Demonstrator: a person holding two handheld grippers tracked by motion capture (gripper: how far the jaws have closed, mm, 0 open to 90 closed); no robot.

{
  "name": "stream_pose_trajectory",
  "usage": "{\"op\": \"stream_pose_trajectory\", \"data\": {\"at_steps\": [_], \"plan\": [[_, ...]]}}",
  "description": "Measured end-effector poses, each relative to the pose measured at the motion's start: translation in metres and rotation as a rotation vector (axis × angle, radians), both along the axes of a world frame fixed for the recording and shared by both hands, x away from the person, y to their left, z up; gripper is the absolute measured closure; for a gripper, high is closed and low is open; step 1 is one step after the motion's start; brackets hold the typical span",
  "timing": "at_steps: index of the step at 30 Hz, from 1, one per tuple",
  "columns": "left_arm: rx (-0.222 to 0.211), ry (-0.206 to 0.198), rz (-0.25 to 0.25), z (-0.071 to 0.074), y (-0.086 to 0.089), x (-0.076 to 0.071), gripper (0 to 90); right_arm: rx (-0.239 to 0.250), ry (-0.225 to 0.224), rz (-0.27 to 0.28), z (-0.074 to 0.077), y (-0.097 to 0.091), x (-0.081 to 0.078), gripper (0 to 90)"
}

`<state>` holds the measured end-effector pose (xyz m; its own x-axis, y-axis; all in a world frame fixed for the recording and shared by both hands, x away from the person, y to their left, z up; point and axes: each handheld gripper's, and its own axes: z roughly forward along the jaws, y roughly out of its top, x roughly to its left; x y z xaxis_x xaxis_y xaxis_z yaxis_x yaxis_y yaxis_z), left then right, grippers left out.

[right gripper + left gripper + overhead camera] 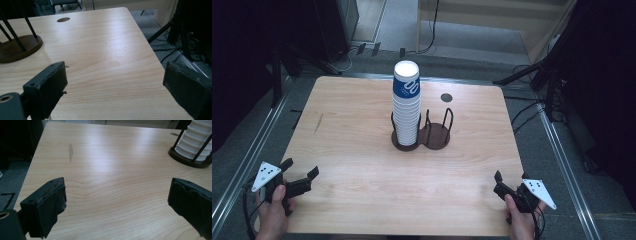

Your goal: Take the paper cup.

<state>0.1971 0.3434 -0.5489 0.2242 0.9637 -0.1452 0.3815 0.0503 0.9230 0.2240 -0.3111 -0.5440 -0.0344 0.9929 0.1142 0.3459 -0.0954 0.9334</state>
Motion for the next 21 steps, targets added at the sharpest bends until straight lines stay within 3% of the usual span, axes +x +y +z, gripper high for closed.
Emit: {"op": "stream_pose_trajectory", "data": {"at_steps": [5,7,11,21], "plan": [[0.004,-0.002,0.007,0.000,0.000,0.000,2.5,0.014,-0.004,0.009,0.003,0.001,-0.001,5.1],[-0.007,-0.006,-0.013,-0.001,0.001,0.000,2.6,-0.001,-0.008,0.022,0.006,0.005,0.000,5.0],[-0.006,-0.011,-0.008,-0.001,0.001,0.000,6.7,-0.012,-0.017,0.041,0.013,0.013,0.000,4.7],[0.015,0.003,-0.004,-0.002,-0.001,0.001,6.7,-0.046,-0.045,0.083,0.027,0.032,0.003,5.0]]}}
